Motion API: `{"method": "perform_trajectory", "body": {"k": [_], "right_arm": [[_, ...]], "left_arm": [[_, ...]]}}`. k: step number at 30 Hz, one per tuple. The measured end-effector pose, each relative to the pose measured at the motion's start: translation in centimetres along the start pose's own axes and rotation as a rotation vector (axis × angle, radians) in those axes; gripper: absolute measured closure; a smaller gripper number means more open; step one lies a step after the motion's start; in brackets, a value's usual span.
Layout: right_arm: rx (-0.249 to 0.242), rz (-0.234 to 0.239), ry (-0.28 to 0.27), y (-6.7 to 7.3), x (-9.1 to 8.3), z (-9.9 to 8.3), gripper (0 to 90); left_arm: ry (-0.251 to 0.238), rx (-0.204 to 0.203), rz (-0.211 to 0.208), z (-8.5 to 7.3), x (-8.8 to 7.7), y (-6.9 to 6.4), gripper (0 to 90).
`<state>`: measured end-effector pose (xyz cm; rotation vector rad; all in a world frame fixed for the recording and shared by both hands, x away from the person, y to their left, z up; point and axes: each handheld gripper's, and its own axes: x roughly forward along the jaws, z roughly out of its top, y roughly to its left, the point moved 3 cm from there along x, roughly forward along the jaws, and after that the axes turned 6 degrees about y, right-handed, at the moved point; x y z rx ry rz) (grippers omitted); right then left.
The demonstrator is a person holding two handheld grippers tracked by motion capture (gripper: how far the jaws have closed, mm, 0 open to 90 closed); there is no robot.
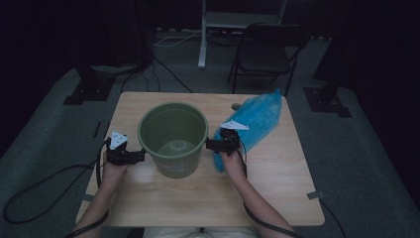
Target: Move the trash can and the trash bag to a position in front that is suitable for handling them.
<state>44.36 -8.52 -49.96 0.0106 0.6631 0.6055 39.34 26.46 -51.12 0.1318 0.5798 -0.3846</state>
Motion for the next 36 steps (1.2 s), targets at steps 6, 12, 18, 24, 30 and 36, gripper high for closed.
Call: {"method": "perform_trajectory", "body": {"k": [6, 12, 18, 24, 30, 36], "right_arm": [[-0.032, 0.01, 0.01, 0.4, -1.8, -1.2, 15.1], [-0.026, 0.028, -0.003, 0.6, -3.8, -3.0, 15.1], [-0.019, 0.039, -0.009, 0.6, -5.5, -4.4, 15.1], [-0.012, 0.045, -0.015, 0.4, -6.8, -5.5, 15.0], [-0.015, 0.043, -0.013, 0.5, -8.4, -6.6, 15.1], [-0.006, 0.046, -0.013, 0.5, -9.2, -7.3, 15.1]], "left_arm": [[0.005, 0.026, -0.011, -0.6, -1.1, -1.3, 1.1], [0.006, 0.05, -0.041, -1.3, -2.2, -2.9, 1.0], [0.018, 0.083, -0.063, -1.8, -3.2, -4.3, 1.0], [0.011, 0.098, -0.082, -2.2, -3.8, -5.5, 1.0], [0.008, 0.096, -0.11, -2.7, -4.3, -6.6, 1.0], [0.018, 0.144, -0.111, -2.7, -4.9, -7.5, 1.0]]}}
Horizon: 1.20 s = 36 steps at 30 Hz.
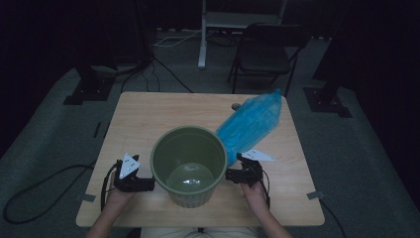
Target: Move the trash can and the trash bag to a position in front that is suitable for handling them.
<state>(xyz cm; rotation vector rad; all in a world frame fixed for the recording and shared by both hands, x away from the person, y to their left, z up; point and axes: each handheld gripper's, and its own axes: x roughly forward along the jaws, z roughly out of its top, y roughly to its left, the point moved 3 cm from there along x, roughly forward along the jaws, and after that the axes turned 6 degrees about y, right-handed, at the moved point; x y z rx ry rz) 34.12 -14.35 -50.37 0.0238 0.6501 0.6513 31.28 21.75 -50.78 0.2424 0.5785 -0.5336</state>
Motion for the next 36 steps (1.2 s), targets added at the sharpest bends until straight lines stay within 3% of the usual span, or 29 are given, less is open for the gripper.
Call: {"method": "perform_trajectory", "body": {"k": [5, 6, 10, 12, 15, 17, 19, 23, 26, 28, 31, 36], "right_arm": [[0.005, 0.005, -0.003, 0.0, -0.3, -0.3, 15.0], [0.004, 0.004, -0.003, 0.0, -0.3, -0.3, 15.0], [0.004, 0.011, 0.005, -0.1, -0.5, -0.4, 14.1], [-0.014, 0.0, 0.01, -0.3, -0.3, -0.2, 12.2], [-0.004, 0.015, 0.036, -1.2, 0.7, 0.4, 12.2], [-0.012, 0.008, 0.067, -1.7, 1.7, 0.8, 12.2], [-0.003, 0.054, 0.086, -2.2, 2.8, 1.3, 12.1], [-0.015, 0.012, 0.135, -3.0, 5.3, 1.9, 12.1], [-0.037, -0.001, 0.205, -3.2, 7.6, 1.9, 12.2], [-0.037, -0.007, 0.237, -3.2, 8.6, 1.7, 12.3], [-0.057, -0.043, 0.274, -3.4, 9.8, 1.1, 12.3], [-0.09, -0.106, 0.298, -3.6, 10.3, 0.6, 13.8]], "left_arm": [[0.002, 0.005, -0.008, 0.0, -0.1, -0.2, 1.0], [-0.007, -0.02, -0.036, -0.2, -0.1, -0.2, 1.0], [-0.027, -0.033, -0.037, -0.5, 0.2, -0.2, 0.9], [-0.016, -0.018, -0.029, -0.9, 0.5, -0.2, 0.9], [-0.005, -0.036, -0.036, -1.7, 0.6, 0.1, 0.9], [-0.013, -0.072, -0.05, -2.1, 0.4, 0.4, 0.9], [-0.019, -0.087, -0.048, -2.6, 0.2, 0.7, 0.9], [-0.018, -0.125, -0.052, -3.5, -0.1, 1.2, 0.9], [-0.017, -0.141, -0.048, -3.8, -0.2, 1.4, 0.9], [-0.025, -0.131, -0.043, -3.7, -0.4, 1.5, 0.9], [-0.023, -0.109, -0.03, -3.8, -0.7, 1.7, 0.9], [-0.01, -0.122, -0.002, -4.6, -1.1, 2.4, 0.9]]}}
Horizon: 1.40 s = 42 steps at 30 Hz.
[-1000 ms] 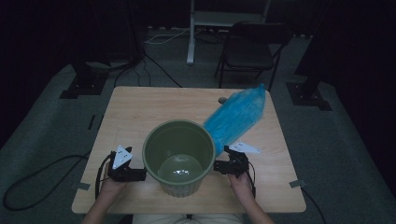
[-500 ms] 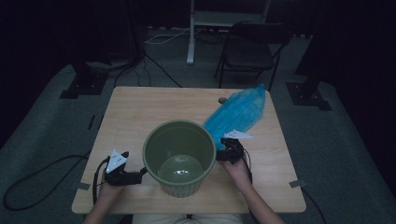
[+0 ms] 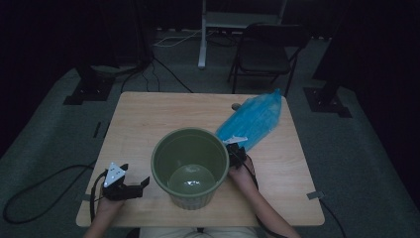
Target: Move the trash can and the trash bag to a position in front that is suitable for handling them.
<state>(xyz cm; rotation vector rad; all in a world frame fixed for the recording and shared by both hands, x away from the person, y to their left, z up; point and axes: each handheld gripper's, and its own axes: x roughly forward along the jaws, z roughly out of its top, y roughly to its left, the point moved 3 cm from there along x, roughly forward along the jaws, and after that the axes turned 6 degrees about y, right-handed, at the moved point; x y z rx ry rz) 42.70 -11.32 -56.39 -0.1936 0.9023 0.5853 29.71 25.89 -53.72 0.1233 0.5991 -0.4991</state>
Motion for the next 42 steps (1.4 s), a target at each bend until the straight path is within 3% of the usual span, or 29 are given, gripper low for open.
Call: {"method": "perform_trajectory", "body": {"k": [4, 12, 13, 16, 17, 18, 21, 23, 24, 27, 29, 30, 35, 39, 41, 42], "right_arm": [[-0.043, -0.067, 0.022, 0.0, -0.1, -0.3, 16.1], [-0.005, -0.094, -0.006, -0.8, -0.9, -1.4, 16.9], [-0.013, -0.088, -0.009, -1.1, -1.4, -1.6, 36.4], [-0.028, -0.075, 0.003, -1.3, -1.8, -1.8, 37.3], [-0.042, -0.066, 0.004, -1.3, -2.2, -2.2, 46.2], [-0.042, -0.066, 0.004, -1.3, -2.2, -2.2, 46.2], [-0.077, -0.043, -0.004, -1.2, -3.2, -3.3, 60.1], [-0.079, -0.038, 0.001, -1.2, -3.5, -3.7, 60.1], [-0.089, -0.013, 0.004, -1.1, -4.2, -4.5, 68.1], [-0.094, 0.015, 0.001, -1.0, -5.2, -5.8, 73.1], [-0.094, 0.015, 0.001, -1.0, -5.2, -5.8, 73.1], [-0.098, 0.025, -0.011, -0.8, -6.4, -7.6, 70.4], [-0.095, 0.033, 0.001, -0.2, -8.5, -10.2, 67.0], [-0.087, 0.08, 0.031, 0.6, -10.0, -12.0, 50.6], [-0.094, 0.082, 0.036, 0.8, -10.4, -12.5, 50.6], [-0.081, 0.092, 0.04, 1.2, -11.3, -13.7, 45.0]], "left_arm": [[0.001, -0.002, 0.012, -0.5, -0.3, 0.2, 0.9], [-0.012, -0.03, 0.014, -1.1, -0.1, 0.6, 0.9], [-0.013, -0.035, 0.017, -1.2, 0.0, 0.7, 0.9], [-0.015, -0.03, 0.019, -1.2, 0.0, 0.7, 0.9], [-0.016, -0.025, 0.023, -1.2, 0.0, 0.7, 0.9], [-0.016, -0.025, 0.023, -1.2, 0.0, 0.7, 0.9], [-0.019, -0.026, 0.024, -1.4, 0.1, 0.7, 0.9], [-0.019, -0.026, 0.024, -1.4, 0.1, 0.7, 0.9], [-0.008, -0.026, 0.021, -1.4, 0.2, 0.7, 1.0], [0.0, -0.015, 0.025, -1.3, 0.1, 0.7, 1.0], [-0.003, -0.009, 0.025, -1.3, 0.1, 0.6, 1.0], [-0.01, -0.006, 0.021, -1.4, 0.2, 0.5, 1.0], [-0.024, -0.014, 0.021, -1.5, 0.2, 0.7, 1.0], [-0.004, -0.017, 0.01, -1.5, 0.1, 0.7, 1.0], [-0.004, -0.017, 0.01, -1.5, 0.1, 0.7, 1.0], [-0.001, -0.023, 0.004, -1.6, 0.0, 0.7, 1.0]]}}
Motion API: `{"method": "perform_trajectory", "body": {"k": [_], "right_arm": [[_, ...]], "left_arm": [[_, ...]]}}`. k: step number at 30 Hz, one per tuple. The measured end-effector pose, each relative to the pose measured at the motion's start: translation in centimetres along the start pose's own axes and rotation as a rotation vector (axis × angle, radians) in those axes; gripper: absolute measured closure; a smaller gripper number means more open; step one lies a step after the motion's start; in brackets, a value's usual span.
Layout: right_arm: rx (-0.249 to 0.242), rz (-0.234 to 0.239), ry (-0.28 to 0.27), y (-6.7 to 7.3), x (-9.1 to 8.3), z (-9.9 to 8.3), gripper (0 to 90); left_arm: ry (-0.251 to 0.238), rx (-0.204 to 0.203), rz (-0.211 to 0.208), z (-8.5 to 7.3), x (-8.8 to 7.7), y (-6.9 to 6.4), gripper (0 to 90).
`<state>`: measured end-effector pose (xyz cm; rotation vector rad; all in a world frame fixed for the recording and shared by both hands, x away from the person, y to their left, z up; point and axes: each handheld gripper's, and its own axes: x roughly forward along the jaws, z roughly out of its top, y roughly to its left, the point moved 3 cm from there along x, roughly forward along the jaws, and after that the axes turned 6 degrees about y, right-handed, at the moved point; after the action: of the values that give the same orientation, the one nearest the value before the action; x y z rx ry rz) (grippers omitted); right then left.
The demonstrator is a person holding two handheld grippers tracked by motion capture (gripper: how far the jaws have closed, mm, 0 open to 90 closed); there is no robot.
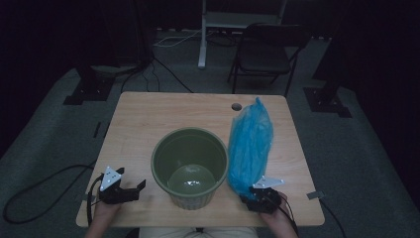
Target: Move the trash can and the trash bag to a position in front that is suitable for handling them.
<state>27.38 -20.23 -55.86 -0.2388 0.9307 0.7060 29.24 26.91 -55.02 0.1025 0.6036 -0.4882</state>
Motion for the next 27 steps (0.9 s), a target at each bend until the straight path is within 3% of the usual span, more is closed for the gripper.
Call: {"method": "perform_trajectory", "body": {"k": [6, 8, 11, 13, 14, 16, 17, 18, 19, 22, 23, 24, 25, 27], "right_arm": [[0.017, 0.073, 0.015, 0.8, -2.0, -2.0, 39.2], [0.018, 0.109, -0.023, 1.0, -3.5, -2.0, 35.9], [0.04, 0.123, -0.109, 0.5, -5.8, -1.2, 24.6], [0.042, 0.056, -0.166, -1.2, -7.4, 0.1, 19.8], [0.042, 0.056, -0.166, -1.2, -7.4, 0.1, 19.8], [0.08, 0.004, -0.197, -3.2, -7.5, 1.0, 19.8], [0.08, 0.004, -0.197, -3.2, -7.5, 1.0, 19.8], [0.111, -0.025, -0.208, -4.4, -7.4, 1.5, 19.7], [0.169, -0.083, -0.213, -7.1, -6.6, 2.6, 19.4], [0.24, -0.154, -0.193, -11.1, -4.6, 4.0, 19.4], [0.24, -0.154, -0.193, -11.1, -4.6, 4.0, 19.4], [0.264, -0.17, -0.185, -12.4, -3.8, 4.5, 19.5], [0.305, -0.204, -0.167, -14.5, -2.3, 5.2, 19.8], [0.336, -0.222, -0.145, -16.0, -0.9, 5.7, 20.1]], "left_arm": [[-0.002, 0.0, -0.003, -0.3, -0.1, 0.1, 1.0], [0.001, -0.003, -0.007, -0.4, -0.1, 0.1, 1.0], [-0.003, -0.008, -0.012, -0.4, -0.1, 0.1, 0.9], [-0.004, -0.005, -0.019, -0.4, -0.1, 0.0, 0.9], [-0.004, -0.002, -0.017, -0.4, -0.1, 0.0, 0.9], [-0.001, -0.004, -0.021, -0.4, 0.0, 0.1, 1.0], [-0.001, -0.004, -0.021, -0.4, 0.0, 0.1, 1.0], [-0.004, -0.006, -0.021, -0.4, 0.0, 0.2, 1.0], [-0.006, -0.009, -0.02, -0.4, 0.1, 0.2, 1.0], [-0.013, -0.009, -0.017, -0.2, 0.1, 0.3, 1.0], [-0.013, -0.009, -0.017, -0.2, 0.1, 0.3, 1.0], [-0.014, -0.006, -0.015, -0.2, 0.1, 0.4, 1.0], [-0.014, -0.006, -0.011, -0.2, 0.1, 0.4, 1.0], [-0.014, -0.007, -0.014, -0.2, 0.1, 0.4, 0.9]]}}
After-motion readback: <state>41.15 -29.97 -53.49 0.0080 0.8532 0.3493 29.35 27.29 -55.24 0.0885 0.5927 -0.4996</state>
